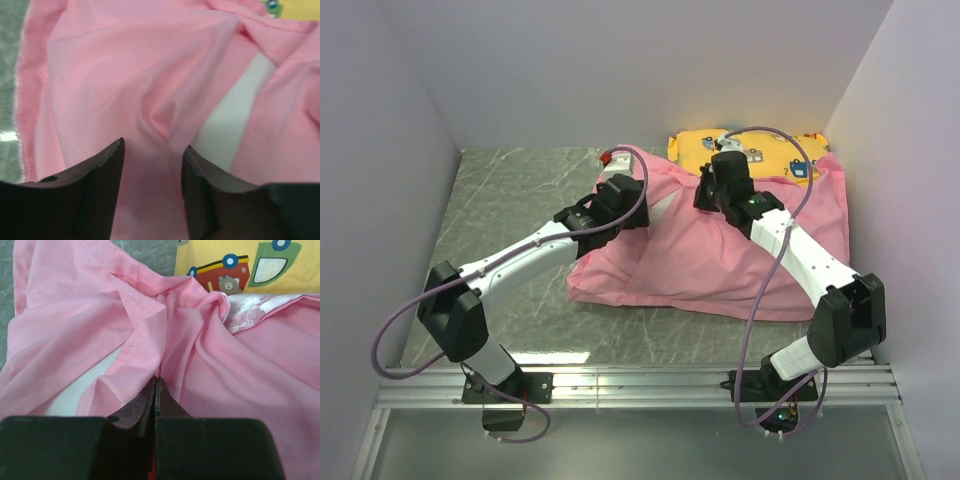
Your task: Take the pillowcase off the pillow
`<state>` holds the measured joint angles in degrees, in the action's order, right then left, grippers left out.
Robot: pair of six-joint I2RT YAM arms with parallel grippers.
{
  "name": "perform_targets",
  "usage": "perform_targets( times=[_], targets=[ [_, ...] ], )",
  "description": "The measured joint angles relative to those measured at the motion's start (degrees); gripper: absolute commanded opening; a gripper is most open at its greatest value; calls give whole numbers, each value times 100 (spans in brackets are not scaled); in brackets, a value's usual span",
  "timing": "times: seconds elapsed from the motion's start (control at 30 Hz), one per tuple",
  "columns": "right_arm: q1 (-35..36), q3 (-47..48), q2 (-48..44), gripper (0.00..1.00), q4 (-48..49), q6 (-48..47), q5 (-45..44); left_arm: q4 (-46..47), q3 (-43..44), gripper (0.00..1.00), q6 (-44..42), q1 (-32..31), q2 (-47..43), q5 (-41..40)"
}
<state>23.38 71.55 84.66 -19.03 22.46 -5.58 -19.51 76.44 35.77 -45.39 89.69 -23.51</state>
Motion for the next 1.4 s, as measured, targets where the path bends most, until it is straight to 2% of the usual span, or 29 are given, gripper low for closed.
perform_targets(
  times=[0.03,0.17,0.33,0.47,0.6,0.67,0.7,0.77,0.8,0.9,1.0,1.2,1.4],
  targets=[
    [2,-7,0,0,7,-2,0,-48,61,29,0,11,111,-125],
    [13,-81,-2,0,66,-44,-28,-221,87,1,92,177,315,-396],
    [15,-153,-9,0,96,-127,-127,136,-922,0,433,999,-271,-192],
    [-66,-155,-9,0,175,-92,13,728,-2247,0,905,1998,-1005,599],
    [-129,-205,-11,0,273,24,249,1499,-3029,0,1338,2374,-999,1305],
    [-146,-286,-24,6,293,26,271,2157,-3316,0,1480,2400,-767,1637],
    [-151,-321,-28,19,295,24,260,2398,-3423,0,1530,2396,-675,1731],
    [-94,-358,-72,33,221,-52,79,2883,-3635,1,1628,2356,-470,1895],
    [-46,-363,-118,46,173,-94,-24,3038,-3698,0,1650,2334,-396,1934],
    [243,-321,-380,62,-24,-271,-533,3388,-3799,1,1665,2247,-306,1967],
    [640,-94,-632,68,-315,-420,-992,3571,-3829,0,1659,2146,-306,1956],
    [1620,824,-667,71,-588,-678,-1499,3807,-3941,1,1652,2031,-343,1961],
    [2715,1810,173,71,-798,-903,-1510,3873,-3980,0,1657,2015,-376,1965]
  ],
)
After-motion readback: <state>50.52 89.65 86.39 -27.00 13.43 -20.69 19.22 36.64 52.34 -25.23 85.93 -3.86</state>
